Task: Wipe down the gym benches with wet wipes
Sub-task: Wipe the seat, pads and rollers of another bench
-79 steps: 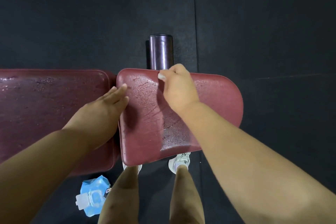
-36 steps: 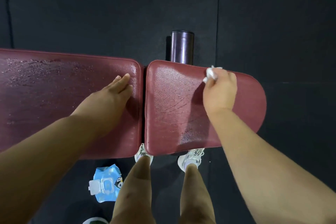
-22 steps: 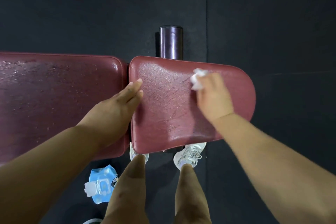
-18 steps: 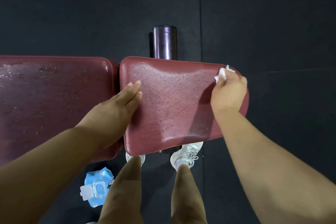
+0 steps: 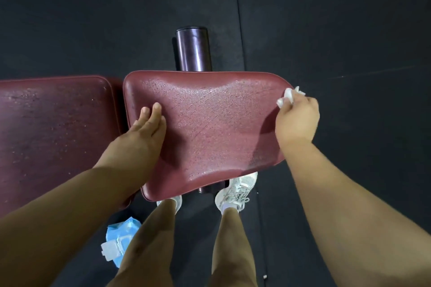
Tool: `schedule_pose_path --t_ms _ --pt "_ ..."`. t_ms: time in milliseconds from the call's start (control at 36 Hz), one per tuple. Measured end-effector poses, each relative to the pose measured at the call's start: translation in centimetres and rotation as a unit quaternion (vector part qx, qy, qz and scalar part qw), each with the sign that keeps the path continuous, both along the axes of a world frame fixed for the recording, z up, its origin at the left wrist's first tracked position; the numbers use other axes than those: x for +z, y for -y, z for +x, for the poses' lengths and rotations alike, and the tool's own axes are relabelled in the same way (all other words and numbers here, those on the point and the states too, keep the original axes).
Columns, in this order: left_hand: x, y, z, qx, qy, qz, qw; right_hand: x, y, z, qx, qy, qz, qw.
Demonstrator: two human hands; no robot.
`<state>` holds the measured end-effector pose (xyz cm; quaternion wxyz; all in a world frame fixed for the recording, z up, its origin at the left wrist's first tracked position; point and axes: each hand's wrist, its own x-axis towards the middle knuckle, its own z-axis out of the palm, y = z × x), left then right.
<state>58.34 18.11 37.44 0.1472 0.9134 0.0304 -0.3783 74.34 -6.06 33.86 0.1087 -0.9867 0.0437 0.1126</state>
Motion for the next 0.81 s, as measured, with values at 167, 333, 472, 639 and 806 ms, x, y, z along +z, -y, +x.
schedule_pose_path --t_ms 167,333,472,639,806 --pt "-0.1 0.7 -0.1 0.026 0.0 0.006 1.0 -1.3 -5.1 -9.9 0.124 -0.011 0.109 0.986" --pt "-0.1 0.9 -0.2 0.053 0.009 0.007 0.999 0.6 -3.7 -13.3 0.475 -0.152 0.179 0.848" --pt "-0.3 1.9 -1.0 0.083 0.053 0.022 0.995 0.2 3.0 -4.9 0.252 -0.032 0.048 0.966" --pt "-0.5 4.3 -3.7 0.074 0.118 0.008 0.99 -0.6 2.4 -5.7 0.006 0.039 0.047 0.998" --pt "-0.5 7.2 -6.8 0.128 0.099 0.0 0.987 -0.3 1.0 -14.6 0.46 -0.123 0.103 0.873"
